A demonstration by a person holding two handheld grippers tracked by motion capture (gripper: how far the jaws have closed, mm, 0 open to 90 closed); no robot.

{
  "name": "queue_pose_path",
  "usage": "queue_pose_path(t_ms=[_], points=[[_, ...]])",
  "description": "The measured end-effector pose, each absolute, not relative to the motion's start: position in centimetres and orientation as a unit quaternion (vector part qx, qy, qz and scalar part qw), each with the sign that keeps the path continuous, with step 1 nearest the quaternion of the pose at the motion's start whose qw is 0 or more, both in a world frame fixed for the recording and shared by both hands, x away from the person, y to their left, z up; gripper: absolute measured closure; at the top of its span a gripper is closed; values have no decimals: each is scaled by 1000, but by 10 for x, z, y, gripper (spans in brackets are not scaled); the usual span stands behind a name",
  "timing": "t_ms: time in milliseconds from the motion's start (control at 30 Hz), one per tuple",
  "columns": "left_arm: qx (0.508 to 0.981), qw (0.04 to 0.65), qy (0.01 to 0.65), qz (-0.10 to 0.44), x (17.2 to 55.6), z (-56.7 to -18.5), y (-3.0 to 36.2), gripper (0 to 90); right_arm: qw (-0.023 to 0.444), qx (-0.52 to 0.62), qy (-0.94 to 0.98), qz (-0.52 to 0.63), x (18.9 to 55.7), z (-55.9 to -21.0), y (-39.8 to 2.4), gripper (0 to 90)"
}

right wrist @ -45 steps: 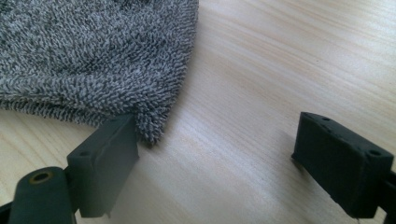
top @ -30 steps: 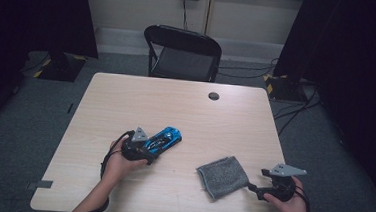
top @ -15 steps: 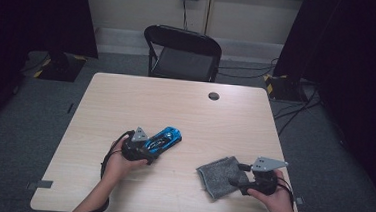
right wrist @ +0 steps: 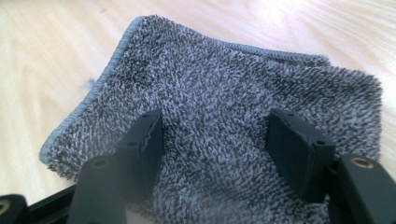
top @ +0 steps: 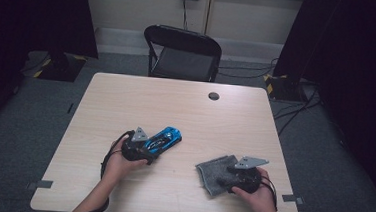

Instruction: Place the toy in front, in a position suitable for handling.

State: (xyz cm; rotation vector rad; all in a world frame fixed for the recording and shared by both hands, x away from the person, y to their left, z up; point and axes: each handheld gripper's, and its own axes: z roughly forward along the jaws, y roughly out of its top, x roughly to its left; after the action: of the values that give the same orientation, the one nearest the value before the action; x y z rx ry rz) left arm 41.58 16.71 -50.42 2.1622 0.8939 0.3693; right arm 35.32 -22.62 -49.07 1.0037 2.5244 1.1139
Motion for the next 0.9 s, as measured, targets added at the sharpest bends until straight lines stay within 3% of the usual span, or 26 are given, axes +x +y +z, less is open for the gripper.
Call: queue_pose_path(t_ms=[533,900], points=[[845,377,349,145,416,-504,167,240,128,366,834,393,374,-496,-193,312],[845,377,349,145,416,-504,167,239,112,357,835,403,388,-489,-187,291]])
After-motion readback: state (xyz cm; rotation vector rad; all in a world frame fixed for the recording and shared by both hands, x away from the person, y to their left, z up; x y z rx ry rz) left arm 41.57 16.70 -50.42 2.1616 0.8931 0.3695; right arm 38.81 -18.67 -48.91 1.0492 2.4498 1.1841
